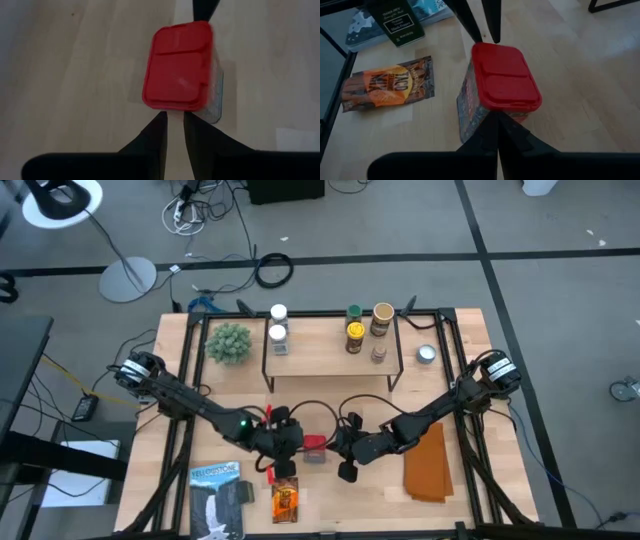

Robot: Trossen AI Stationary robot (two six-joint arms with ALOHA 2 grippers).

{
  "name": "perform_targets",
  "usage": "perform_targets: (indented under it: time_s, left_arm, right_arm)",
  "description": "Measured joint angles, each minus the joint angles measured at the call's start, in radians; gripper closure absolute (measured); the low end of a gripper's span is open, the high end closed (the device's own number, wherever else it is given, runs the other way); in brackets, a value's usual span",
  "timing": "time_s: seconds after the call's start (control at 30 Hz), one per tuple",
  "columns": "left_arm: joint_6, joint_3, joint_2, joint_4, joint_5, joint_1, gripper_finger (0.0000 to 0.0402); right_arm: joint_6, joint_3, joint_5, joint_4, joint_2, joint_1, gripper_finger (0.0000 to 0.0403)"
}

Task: Shelf spices
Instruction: Put the red seasoning can onto the shelf

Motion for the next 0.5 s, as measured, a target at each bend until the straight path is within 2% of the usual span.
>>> perform_targets:
  time_s: [0.33, 0.5]
  left_arm:
    - [-0.026, -0.038, 0.000, 0.050, -0.028, -0.012, 0.0333]
    - [0.024, -0.038, 0.000, 0.114, -0.036, -0.010, 0.0333]
  right_arm:
    - [-0.015, 0.000, 0.013, 0.004, 0.000, 0.002, 0.0403]
    - [-0.027, 0.000, 0.019, 0.019, 0.000, 0.002, 0.0403]
